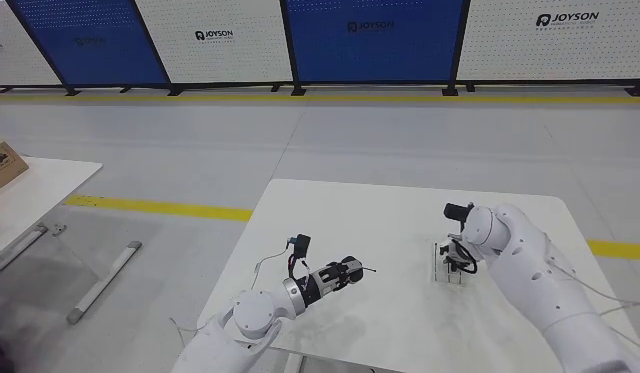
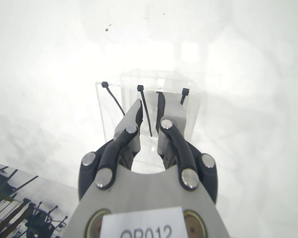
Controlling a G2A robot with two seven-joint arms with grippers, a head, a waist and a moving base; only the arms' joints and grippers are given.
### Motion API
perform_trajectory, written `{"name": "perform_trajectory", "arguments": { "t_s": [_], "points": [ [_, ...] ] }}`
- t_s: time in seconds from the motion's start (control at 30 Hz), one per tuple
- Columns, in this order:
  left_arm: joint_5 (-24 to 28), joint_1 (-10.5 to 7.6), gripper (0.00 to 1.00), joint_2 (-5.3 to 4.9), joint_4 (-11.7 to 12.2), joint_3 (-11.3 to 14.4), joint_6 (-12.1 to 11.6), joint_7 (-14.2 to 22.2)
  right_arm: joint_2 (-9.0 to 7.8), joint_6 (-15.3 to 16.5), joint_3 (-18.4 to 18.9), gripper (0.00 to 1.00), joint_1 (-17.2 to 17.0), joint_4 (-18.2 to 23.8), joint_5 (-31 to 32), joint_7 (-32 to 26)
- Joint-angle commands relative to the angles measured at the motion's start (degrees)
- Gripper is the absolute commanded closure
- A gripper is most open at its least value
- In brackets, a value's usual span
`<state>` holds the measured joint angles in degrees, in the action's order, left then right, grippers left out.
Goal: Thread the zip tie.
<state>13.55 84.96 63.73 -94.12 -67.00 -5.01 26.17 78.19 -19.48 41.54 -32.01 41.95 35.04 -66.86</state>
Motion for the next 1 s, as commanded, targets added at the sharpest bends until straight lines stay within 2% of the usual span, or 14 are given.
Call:
{"name": "perform_trajectory", "arguments": {
  "t_s": [0.0,0.07,0.37,0.6,0.73,0.87,0.97],
  "points": [
    [0.00,0.00,1.00,0.00,0.00,0.00,0.00,0.00,0.23,0.00,-0.03,0.89,0.20,-0.51,0.07,-0.03],
    [0.00,0.00,1.00,0.00,0.00,0.00,0.00,0.00,0.43,0.00,-0.01,1.00,0.37,-0.92,0.09,0.00],
    [0.00,0.00,1.00,0.00,0.00,0.00,0.00,0.00,0.68,0.63,0.37,1.00,0.36,-0.33,0.96,-0.13],
    [0.00,0.00,1.00,0.00,0.00,0.00,0.00,0.00,-0.51,0.00,2.52,1.00,-1.37,4.29,2.78,0.74],
    [0.00,0.00,1.00,0.00,0.00,0.00,0.00,0.00,-2.44,0.00,6.51,1.00,-4.82,11.13,4.58,2.79],
    [0.00,0.00,1.00,0.00,0.00,0.00,0.00,0.00,-4.91,0.00,12.62,1.00,-11.03,21.31,8.60,3.39],
    [0.00,0.00,1.00,0.00,0.00,0.00,0.00,0.00,-6.56,0.00,18.14,1.00,-17.15,30.29,12.62,2.24]
  ]
}}
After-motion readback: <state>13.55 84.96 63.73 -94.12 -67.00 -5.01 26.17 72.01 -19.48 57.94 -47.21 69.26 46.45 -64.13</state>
